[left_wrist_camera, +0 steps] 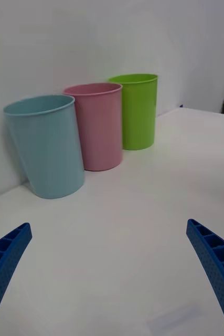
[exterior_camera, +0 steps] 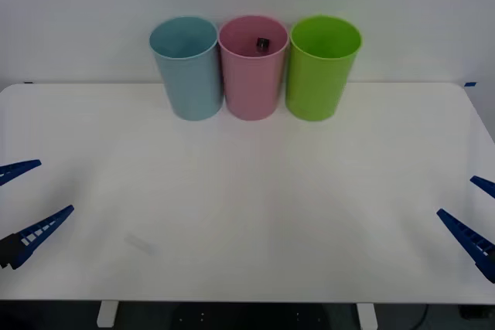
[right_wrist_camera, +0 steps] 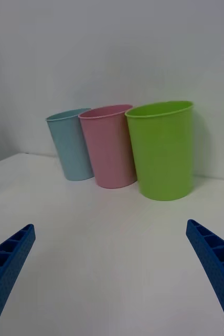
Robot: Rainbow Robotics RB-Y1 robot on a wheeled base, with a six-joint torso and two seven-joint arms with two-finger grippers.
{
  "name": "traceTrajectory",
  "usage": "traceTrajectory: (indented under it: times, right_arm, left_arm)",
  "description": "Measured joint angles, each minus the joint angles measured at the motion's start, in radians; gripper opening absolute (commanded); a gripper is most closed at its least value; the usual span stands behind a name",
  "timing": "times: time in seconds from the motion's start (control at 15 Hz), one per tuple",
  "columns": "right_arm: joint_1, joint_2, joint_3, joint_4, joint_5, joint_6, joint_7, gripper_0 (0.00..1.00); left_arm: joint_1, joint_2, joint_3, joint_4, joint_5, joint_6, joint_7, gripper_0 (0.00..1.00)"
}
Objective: Grasp the object on the table and drop it into the matching bin: aluminum can to the light blue bin, PET bottle to the pink bin.
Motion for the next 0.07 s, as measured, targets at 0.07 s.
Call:
traceTrajectory:
  times: [0.07]
  right_arm:
    - [0.000,0.000,0.000,0.000,0.000,0.000,0.000,1.00]
  left_arm:
    - [0.001,0.000,0.000,0.000,0.000,0.000,0.000,1.00]
